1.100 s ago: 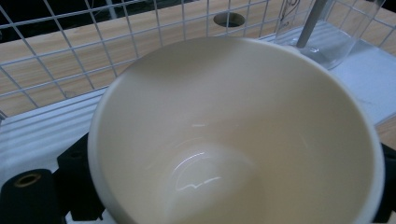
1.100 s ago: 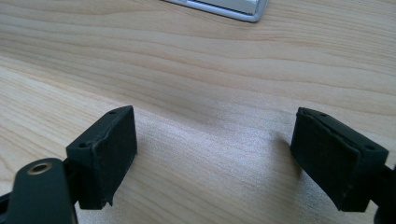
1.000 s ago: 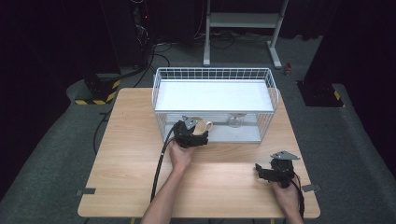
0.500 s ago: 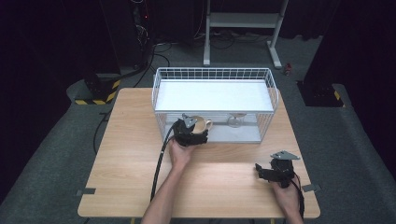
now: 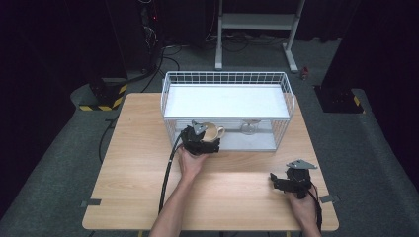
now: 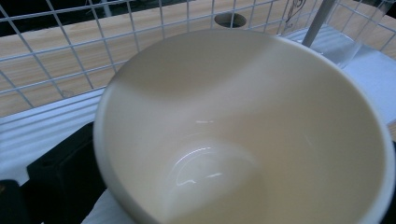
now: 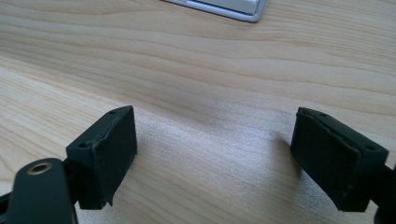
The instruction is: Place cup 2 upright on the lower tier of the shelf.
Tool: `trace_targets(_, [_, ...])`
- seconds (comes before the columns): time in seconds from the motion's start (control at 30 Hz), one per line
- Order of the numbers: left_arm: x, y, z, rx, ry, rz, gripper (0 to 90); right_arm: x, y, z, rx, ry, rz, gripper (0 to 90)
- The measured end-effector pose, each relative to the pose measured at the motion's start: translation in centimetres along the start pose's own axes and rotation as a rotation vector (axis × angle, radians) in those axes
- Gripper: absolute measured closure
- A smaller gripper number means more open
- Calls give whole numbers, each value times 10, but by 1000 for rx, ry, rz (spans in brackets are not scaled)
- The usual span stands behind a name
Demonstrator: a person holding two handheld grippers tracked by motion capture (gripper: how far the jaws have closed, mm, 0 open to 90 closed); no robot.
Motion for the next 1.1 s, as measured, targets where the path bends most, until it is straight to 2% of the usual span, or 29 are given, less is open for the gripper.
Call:
trace_targets(0.03, [0, 0, -1, 1, -3, 5, 0, 0, 0, 0, 0, 0, 0, 147])
trace_targets(0.07, [0, 1, -2, -7, 2, -14, 0, 0, 0, 0, 0, 2, -2, 147])
trace_targets(0.1, [1, 0, -3, 0, 0, 2, 0, 0, 0, 0, 0, 2, -3, 147])
trace_targets(0.2, [1, 1, -4, -8, 6, -2, 0, 0, 0, 0, 0, 0, 0, 147])
trace_targets(0.23, [1, 0, -6, 5, 3, 5, 0, 0, 0, 0, 0, 0, 0, 147])
trace_targets(0.3, [1, 1, -6, -12, 3, -2, 0, 0, 0, 0, 0, 0, 0, 147])
trace_targets(0.53, [-1, 0, -12, -11, 1, -12, 0, 0, 0, 0, 0, 1, -2, 147])
trace_targets(0.87, [-8, 2, -21, -8, -19, -24, 0, 0, 0, 0, 0, 1, -2, 147])
trace_targets(1.1, [-20, 4, -23, -18, -59, -36, 8, 0, 0, 0, 0, 1, -2, 147])
Point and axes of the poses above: each handheld gripper's, and its own axes: z roughly forward along the jaws, x roughly out of its top, y roughly to its right, the point moved 9 cm from there along z, roughly forward along the jaws, and after that the axes turned 14 degrees about -x, right-handed, at the moved point
